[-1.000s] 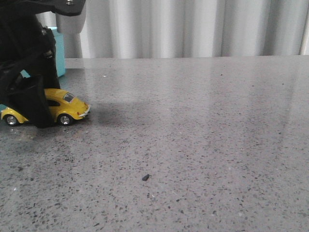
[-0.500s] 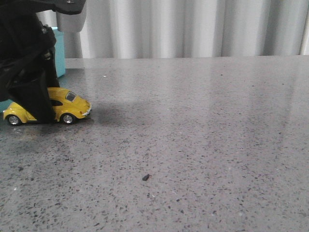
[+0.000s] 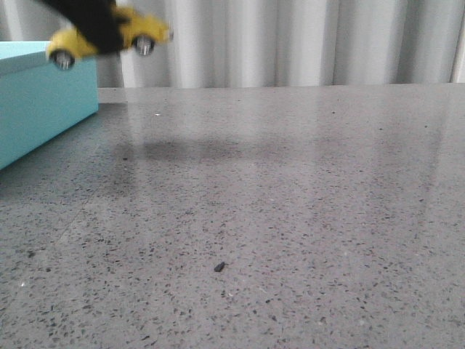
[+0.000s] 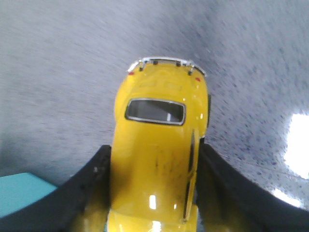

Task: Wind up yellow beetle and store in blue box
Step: 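Lift the car with the left gripper over the box rim, then lower the car into the blue box and open the left gripper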

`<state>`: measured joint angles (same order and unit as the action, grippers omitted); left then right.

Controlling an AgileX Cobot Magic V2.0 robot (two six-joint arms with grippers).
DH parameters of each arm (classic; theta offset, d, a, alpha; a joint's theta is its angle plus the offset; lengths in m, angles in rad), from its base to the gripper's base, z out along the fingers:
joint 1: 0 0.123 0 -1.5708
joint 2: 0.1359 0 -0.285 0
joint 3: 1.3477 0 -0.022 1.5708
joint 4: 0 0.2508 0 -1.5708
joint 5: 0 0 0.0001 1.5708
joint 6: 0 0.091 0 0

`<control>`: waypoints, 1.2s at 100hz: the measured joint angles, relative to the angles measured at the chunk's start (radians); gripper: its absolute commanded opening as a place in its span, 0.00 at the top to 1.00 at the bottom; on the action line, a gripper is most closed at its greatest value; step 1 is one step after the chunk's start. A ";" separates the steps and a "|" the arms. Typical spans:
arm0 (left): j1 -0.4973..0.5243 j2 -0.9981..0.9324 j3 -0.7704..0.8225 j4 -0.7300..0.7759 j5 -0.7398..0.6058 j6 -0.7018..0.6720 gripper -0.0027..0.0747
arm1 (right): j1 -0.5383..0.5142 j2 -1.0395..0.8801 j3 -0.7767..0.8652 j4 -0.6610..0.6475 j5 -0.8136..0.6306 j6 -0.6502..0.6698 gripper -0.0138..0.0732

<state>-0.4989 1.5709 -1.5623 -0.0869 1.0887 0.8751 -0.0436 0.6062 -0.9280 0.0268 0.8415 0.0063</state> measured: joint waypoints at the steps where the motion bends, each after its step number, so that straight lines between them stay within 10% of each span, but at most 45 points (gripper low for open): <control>1: 0.000 0.000 -0.016 0.003 0.005 -0.004 0.85 | 0.000 0.000 0.000 0.000 0.000 0.000 0.89; 54: 0.338 -0.016 -0.225 0.023 0.175 -0.160 0.84 | 0.000 0.000 0.000 0.000 0.000 0.000 0.89; 83: 0.545 -0.019 -0.080 -0.114 0.175 -0.183 0.84 | 0.000 0.000 0.000 0.000 0.000 0.000 0.89; 120: 0.575 0.005 0.175 -0.165 0.077 -0.192 0.77 | 0.000 0.000 0.000 0.000 0.000 0.000 0.89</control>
<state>0.0757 1.5754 -1.3874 -0.2520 1.1655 0.6828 -0.0436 0.6062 -0.9280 0.0268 0.8415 0.0063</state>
